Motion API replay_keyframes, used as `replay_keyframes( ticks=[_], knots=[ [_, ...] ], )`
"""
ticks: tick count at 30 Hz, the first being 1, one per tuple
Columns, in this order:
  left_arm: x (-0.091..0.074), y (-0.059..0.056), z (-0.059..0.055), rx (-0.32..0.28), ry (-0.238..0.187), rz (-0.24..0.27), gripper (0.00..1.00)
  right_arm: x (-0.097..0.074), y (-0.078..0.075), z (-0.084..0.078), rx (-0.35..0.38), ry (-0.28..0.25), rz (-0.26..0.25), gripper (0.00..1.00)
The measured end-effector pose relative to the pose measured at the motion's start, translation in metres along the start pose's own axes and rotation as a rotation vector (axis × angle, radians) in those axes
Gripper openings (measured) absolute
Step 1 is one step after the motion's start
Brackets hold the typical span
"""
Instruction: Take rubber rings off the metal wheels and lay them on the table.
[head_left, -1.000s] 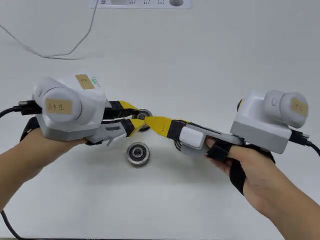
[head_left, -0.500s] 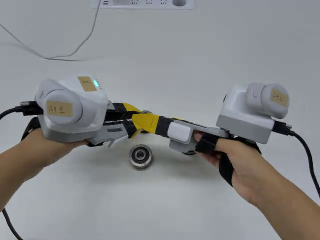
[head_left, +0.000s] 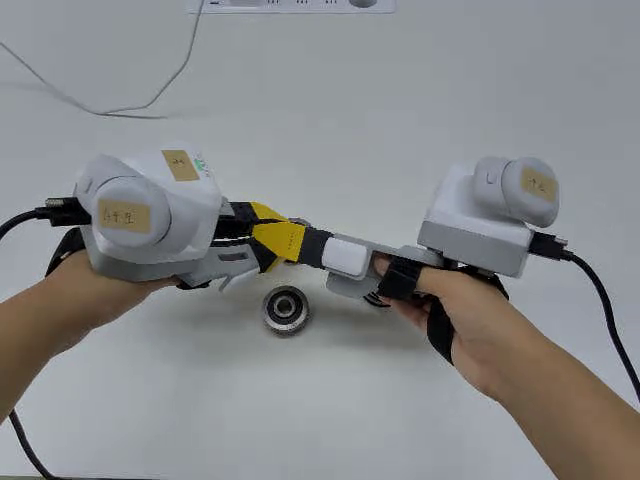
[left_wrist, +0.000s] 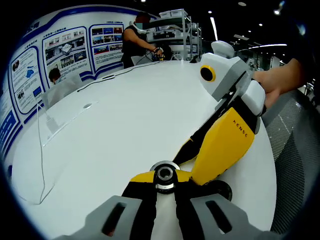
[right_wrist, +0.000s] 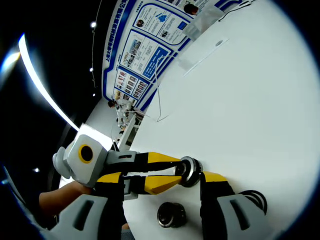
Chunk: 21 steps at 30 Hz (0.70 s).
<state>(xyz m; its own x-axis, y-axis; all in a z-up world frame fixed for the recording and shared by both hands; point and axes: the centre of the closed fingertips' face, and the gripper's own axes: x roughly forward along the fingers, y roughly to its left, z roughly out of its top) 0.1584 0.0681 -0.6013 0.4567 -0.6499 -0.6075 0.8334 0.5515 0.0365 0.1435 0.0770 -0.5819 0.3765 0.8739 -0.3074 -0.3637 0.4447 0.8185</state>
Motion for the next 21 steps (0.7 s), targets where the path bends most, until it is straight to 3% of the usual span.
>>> replay_keyframes(
  ticks=[7,8,21],
  knots=[
    [-0.0005,-0.0001,-0.0001,0.003,0.003,0.000,0.13,-0.0008,0.0013,-0.0021,0.006,0.008,-0.002,0.63],
    [-0.0006,-0.0001,-0.0002,-0.001,0.005,0.000,0.13,-0.0008,0.0048,-0.0027,0.015,0.013,0.016,0.61],
    [-0.0008,0.0004,0.0001,0.001,0.006,0.004,0.13,-0.0035,0.0017,0.0021,0.049,-0.022,0.010,0.57]
  ],
)
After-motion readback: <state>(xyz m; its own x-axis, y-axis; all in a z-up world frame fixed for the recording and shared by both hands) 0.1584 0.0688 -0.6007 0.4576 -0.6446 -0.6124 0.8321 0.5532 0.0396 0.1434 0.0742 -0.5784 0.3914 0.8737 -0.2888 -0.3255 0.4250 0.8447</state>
